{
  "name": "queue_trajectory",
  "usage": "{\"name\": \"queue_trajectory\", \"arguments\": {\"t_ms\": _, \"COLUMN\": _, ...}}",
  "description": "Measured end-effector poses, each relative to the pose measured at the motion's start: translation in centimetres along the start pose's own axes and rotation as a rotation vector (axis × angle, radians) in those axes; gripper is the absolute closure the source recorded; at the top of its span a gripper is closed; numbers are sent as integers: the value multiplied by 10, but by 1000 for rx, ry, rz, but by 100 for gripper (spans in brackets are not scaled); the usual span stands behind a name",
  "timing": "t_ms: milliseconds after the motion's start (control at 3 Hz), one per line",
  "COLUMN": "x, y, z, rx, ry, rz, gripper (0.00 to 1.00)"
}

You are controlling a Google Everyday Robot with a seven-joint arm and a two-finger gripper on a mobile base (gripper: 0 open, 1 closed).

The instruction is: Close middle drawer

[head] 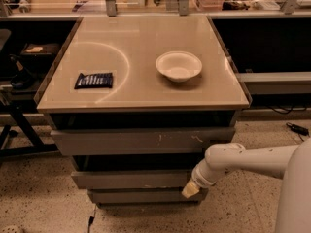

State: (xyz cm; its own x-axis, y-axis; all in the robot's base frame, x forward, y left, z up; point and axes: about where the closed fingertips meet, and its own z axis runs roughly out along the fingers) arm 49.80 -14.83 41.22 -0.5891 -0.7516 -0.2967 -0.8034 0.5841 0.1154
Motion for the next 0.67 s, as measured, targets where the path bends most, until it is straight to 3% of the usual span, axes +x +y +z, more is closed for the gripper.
{"name": "queue_trajectory", "arguments": {"t_ms": 333, "x": 0, "y": 0, "z": 0, "rx": 0, "ry": 0, "rz": 0, "gripper": 0}}
{"name": "queue_trajectory", "arguments": {"t_ms": 667, "x": 0, "y": 0, "z": 0, "rx": 0, "ry": 0, "rz": 0, "gripper": 0}}
